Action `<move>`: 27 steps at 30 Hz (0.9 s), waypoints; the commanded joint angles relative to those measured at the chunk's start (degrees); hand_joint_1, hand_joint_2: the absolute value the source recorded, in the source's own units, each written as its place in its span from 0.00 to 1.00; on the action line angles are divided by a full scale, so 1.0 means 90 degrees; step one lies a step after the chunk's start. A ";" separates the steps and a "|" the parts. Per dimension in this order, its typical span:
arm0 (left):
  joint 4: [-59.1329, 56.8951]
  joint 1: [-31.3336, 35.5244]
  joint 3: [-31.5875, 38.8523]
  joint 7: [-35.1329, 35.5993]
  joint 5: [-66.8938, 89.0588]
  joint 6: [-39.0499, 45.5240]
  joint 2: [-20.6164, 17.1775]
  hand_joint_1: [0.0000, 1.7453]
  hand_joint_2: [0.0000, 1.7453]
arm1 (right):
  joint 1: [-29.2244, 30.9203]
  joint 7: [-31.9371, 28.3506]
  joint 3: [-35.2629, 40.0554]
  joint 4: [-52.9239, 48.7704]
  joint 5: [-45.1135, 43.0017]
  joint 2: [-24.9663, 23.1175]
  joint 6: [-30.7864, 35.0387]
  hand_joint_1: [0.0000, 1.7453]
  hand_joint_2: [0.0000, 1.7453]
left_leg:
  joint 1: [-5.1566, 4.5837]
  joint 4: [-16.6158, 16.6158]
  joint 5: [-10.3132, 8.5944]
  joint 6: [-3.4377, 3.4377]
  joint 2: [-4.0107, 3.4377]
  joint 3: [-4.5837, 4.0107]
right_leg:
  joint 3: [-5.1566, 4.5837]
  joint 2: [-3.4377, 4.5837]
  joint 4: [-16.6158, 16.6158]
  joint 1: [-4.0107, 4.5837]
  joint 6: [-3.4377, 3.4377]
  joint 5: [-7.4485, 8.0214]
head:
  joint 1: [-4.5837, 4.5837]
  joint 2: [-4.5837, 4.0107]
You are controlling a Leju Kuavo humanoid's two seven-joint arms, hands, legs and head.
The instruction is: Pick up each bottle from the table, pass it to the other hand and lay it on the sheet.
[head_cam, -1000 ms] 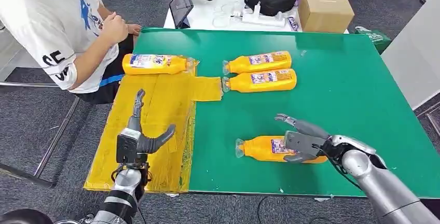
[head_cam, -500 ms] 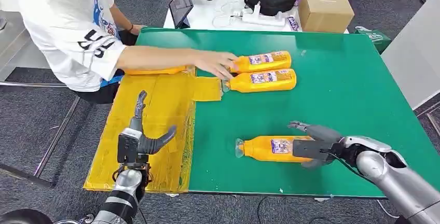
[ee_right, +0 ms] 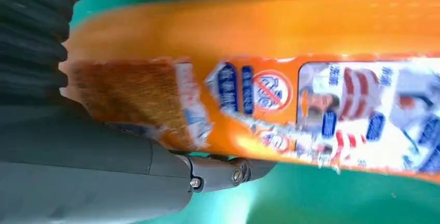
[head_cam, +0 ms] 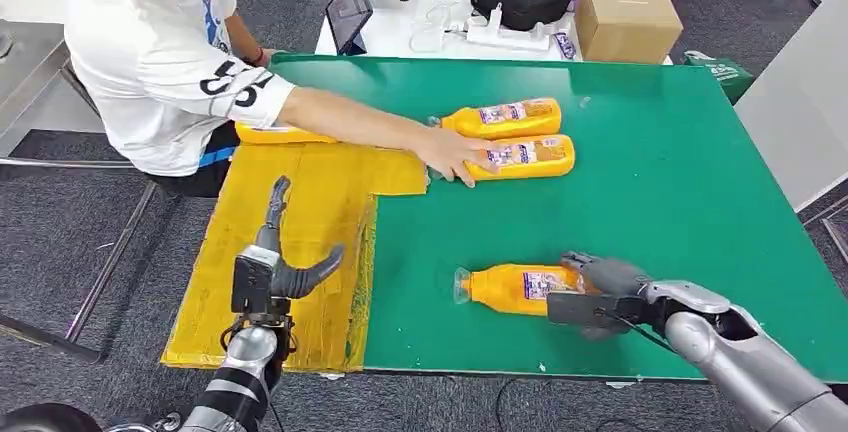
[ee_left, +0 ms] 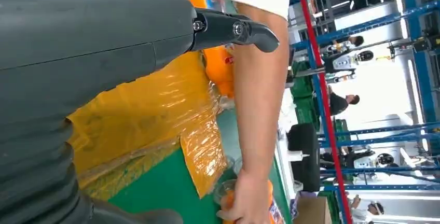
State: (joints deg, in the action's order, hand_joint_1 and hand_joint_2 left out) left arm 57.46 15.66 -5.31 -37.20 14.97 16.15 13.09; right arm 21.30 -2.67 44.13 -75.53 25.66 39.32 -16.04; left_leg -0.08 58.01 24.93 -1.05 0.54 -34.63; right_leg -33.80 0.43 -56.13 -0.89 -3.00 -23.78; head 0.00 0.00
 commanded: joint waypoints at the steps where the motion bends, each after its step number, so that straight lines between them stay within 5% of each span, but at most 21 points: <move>1: -0.0465 0.0173 -0.0082 0.0070 -0.0013 -0.0003 0.0007 0.00 1.00 | 0.0053 0.0058 0.0225 0.1920 0.0782 -0.1380 0.0381 0.00 1.00 | 0.0017 -0.0016 0.0002 0.0009 -0.0012 0.0035 | 0.0039 0.0005 0.0029 0.0019 0.0014 0.0008 | 0.0000 0.0000; 12: -0.0508 0.0199 -0.0063 0.0078 0.0009 0.0002 0.0018 0.00 1.00 | 0.0069 0.0000 0.0070 0.2084 0.1015 -0.1546 0.0398 0.00 1.00 | 0.0030 -0.0016 -0.0004 0.0010 -0.0024 0.0077 | 0.0074 0.0000 0.0033 0.0030 0.0023 0.0017 | -0.0005 0.0000; 14: -0.0467 0.0185 -0.0049 0.0061 0.0009 0.0002 0.0023 0.00 1.00 | 0.0075 -0.0048 -0.0004 0.2130 0.1097 -0.1677 0.0508 0.19 1.00 | 0.0027 -0.0012 0.0008 0.0008 -0.0030 0.0098 | 0.0086 0.0013 0.0026 0.0026 0.0018 0.0010 | -0.0005 0.0000; 16: -0.0405 0.0159 -0.0040 0.0065 0.0016 -0.0029 0.0023 0.00 1.00 | -0.0016 -0.0153 -0.0218 0.2019 0.1089 -0.1763 0.0654 0.96 1.00 | 0.0025 -0.0008 0.0014 0.0007 -0.0035 0.0114 | 0.0097 0.0025 0.0019 0.0024 0.0016 0.0007 | -0.0002 0.0000; 25: -0.0372 0.0138 -0.0031 0.0067 0.0024 -0.0032 0.0024 0.00 1.00 | -0.0130 -0.0241 -0.0413 0.1824 0.0999 -0.1794 0.0750 1.00 1.00 | 0.0030 -0.0015 0.0004 0.0011 -0.0035 0.0105 | 0.0091 0.0021 0.0030 0.0030 0.0023 0.0017 | -0.0005 0.0000; 26: -0.0215 0.0015 0.0032 0.0025 0.0025 -0.0067 0.0023 0.00 1.00 | -0.0949 -0.0655 -0.1522 0.0228 0.0174 -0.1587 0.0888 1.00 1.00 | 0.0030 -0.0013 0.0006 0.0010 -0.0032 0.0112 | 0.0097 0.0021 0.0027 0.0030 0.0022 0.0015 | -0.0005 0.0000; 27: 0.0028 -0.0165 0.0143 0.0048 0.0013 -0.0092 0.0073 0.00 1.00 | -0.1371 -0.1001 -0.2648 -0.0397 0.0307 -0.2535 0.1841 1.00 1.00 | 0.0033 -0.0013 0.0000 0.0012 -0.0031 0.0102 | 0.0088 0.0018 0.0029 0.0034 0.0027 0.0022 | -0.0005 0.0000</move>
State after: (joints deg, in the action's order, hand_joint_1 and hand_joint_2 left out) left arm 56.39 15.68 -5.57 -36.81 15.10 16.13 13.44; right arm 24.04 -3.67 42.80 -62.44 35.32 27.78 -10.47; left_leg 0.06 57.99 25.09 -1.04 0.17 -33.54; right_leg -32.94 0.80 -56.08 -0.76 -2.90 -23.73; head -0.04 0.00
